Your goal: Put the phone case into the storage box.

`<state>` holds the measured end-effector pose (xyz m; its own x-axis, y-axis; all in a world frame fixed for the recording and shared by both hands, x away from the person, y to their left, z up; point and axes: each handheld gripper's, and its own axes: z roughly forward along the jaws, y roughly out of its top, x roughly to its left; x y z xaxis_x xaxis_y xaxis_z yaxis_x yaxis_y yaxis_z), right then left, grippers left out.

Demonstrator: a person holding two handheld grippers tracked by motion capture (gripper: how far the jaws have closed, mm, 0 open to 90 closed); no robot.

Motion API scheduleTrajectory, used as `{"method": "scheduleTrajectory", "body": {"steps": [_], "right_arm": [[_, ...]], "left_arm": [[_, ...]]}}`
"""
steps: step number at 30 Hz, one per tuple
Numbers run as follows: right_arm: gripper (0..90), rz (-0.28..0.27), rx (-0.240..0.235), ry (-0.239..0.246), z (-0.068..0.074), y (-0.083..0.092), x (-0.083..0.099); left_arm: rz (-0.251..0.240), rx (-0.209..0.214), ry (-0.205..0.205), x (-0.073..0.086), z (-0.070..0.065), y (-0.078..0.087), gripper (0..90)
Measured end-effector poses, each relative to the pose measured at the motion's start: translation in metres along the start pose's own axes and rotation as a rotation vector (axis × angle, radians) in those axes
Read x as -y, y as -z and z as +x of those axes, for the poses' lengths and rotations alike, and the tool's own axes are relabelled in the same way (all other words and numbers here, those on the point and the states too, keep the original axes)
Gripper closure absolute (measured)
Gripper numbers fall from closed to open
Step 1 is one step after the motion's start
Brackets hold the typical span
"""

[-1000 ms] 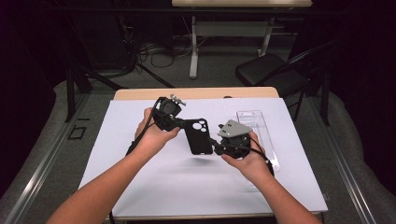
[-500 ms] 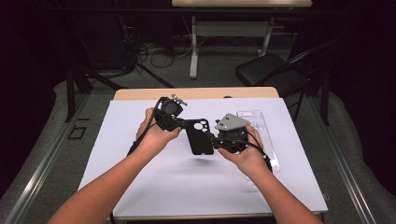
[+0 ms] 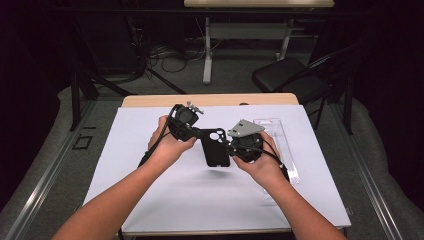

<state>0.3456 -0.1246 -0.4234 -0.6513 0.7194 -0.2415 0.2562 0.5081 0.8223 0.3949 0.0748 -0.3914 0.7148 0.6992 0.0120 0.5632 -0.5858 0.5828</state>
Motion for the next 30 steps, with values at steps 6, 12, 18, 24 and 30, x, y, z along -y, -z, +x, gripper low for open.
{"method": "scheduleTrajectory", "body": {"steps": [6,12,18,24,30], "right_arm": [[68.4,0.011,0.016,-0.009,-0.0022,-0.0009,-0.0044],[71.3,0.021,0.019,-0.008,-0.002,-0.0038,-0.0058],[76.2,0.022,0.021,-0.001,-0.0016,-0.0049,-0.0066],[77.3,0.035,0.065,0.039,0.0038,-0.005,-0.0097],[78.7,0.04,0.084,0.038,0.0057,-0.0065,-0.0103]], "left_arm": [[-0.001,0.003,-0.004,-0.0008,-0.0024,0.0,83.0],[-0.001,0.011,-0.015,-0.0003,-0.0056,0.0007,82.9],[-0.002,0.014,-0.015,-0.0002,-0.0064,0.0012,82.9],[-0.008,0.019,-0.004,-0.001,-0.0076,0.0013,82.9],[-0.009,0.019,-0.002,-0.0012,-0.0084,0.0012,82.9]]}}
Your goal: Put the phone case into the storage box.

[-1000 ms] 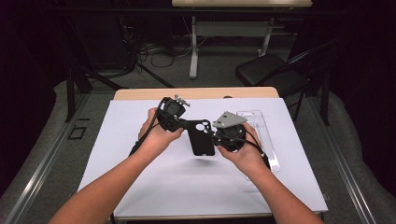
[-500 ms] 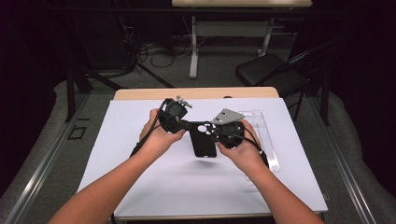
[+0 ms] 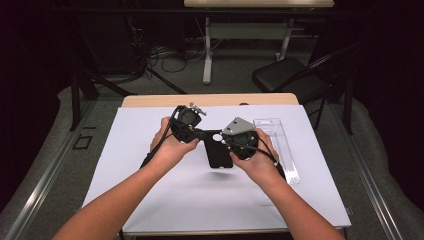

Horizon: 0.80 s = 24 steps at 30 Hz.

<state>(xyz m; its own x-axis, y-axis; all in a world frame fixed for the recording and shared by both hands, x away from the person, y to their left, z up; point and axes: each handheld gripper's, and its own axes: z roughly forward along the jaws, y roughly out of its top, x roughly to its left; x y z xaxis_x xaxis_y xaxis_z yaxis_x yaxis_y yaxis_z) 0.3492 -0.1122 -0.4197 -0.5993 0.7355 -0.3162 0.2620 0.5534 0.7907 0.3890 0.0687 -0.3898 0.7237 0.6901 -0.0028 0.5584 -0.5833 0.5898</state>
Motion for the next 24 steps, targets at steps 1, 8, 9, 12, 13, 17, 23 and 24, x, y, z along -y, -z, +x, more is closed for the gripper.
{"method": "scheduleTrajectory", "body": {"steps": [1,8,9,12,13,17,23,24], "right_arm": [[78.8,0.0,0.002,-0.004,0.0,0.0,-0.0001],[79.0,0.008,0.016,-0.018,-0.0011,-0.0002,0.0],[78.8,0.008,0.014,-0.02,-0.0014,-0.0005,0.0001],[77.8,0.006,0.014,-0.027,-0.002,-0.001,0.0001],[77.8,0.004,0.015,-0.029,-0.002,-0.0011,0.0002],[79.4,0.011,0.014,-0.034,-0.0021,-0.0013,0.0002],[80.7,0.025,0.016,-0.033,-0.0022,-0.0019,0.0005],[80.8,0.025,0.015,-0.034,-0.0023,-0.0019,0.0006]], "left_arm": [[-0.001,0.002,0.001,0.0001,0.0,0.0,82.9],[-0.005,0.007,0.004,0.0,-0.0014,0.0007,82.9],[-0.005,0.009,0.001,0.0,-0.0017,0.0007,82.8],[-0.003,0.012,0.002,0.0,-0.0032,0.0005,82.9],[-0.003,0.011,-0.002,0.0,-0.0034,0.0005,82.9],[-0.005,0.013,-0.002,-0.0002,-0.0042,0.0005,82.9],[-0.006,0.011,-0.005,0.0,-0.0044,0.0006,82.8],[-0.004,0.014,-0.006,0.0,-0.0043,0.0007,82.9]]}}
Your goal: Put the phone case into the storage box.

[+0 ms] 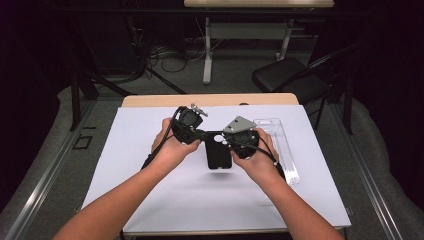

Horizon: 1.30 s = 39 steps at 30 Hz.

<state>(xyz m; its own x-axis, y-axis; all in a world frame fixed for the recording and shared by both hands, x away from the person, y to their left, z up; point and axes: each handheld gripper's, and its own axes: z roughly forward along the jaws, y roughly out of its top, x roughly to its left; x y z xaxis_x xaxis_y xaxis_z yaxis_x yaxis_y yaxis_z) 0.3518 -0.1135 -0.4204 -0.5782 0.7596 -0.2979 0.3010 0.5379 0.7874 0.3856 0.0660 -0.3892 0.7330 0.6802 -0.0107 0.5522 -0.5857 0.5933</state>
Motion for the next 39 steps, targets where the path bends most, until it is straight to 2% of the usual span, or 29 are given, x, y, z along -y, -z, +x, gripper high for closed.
{"method": "scheduleTrajectory", "body": {"steps": [19,39], "right_arm": [[81.5,0.012,0.018,0.02,-0.0014,-0.0002,-0.0001],[82.0,0.014,-0.005,0.018,-0.005,-0.0007,0.0009]], "left_arm": [[-0.007,0.007,0.001,0.0004,-0.0022,-0.0009,82.6],[-0.005,0.02,0.003,0.0009,-0.0012,-0.0022,82.4]]}}
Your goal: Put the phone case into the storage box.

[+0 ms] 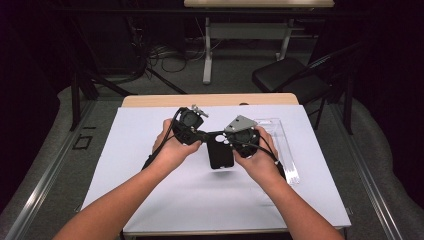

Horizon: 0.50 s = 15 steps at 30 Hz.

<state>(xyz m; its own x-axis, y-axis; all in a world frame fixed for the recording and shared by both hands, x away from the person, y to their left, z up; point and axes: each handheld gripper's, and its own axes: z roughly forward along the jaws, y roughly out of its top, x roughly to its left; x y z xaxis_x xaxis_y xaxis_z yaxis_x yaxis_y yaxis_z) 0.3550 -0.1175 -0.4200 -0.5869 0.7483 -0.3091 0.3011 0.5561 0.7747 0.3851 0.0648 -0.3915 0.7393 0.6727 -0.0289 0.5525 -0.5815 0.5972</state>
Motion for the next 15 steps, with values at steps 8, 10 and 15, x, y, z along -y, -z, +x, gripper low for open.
{"method": "scheduleTrajectory", "body": {"steps": [8,10,15], "right_arm": [[82.1,-0.007,-0.009,0.002,-0.0014,-0.0003,0.0004],[82.1,-0.009,-0.008,0.004,-0.0016,-0.0001,0.0003],[82.2,-0.013,-0.01,0.007,-0.0021,0.0001,-0.0001]], "left_arm": [[0.0,0.001,-0.002,0.0,0.0002,-0.0001,82.3],[-0.001,0.003,-0.002,0.0,0.0003,0.0,82.3],[-0.006,-0.001,-0.006,0.0001,0.0,0.0005,82.2]]}}
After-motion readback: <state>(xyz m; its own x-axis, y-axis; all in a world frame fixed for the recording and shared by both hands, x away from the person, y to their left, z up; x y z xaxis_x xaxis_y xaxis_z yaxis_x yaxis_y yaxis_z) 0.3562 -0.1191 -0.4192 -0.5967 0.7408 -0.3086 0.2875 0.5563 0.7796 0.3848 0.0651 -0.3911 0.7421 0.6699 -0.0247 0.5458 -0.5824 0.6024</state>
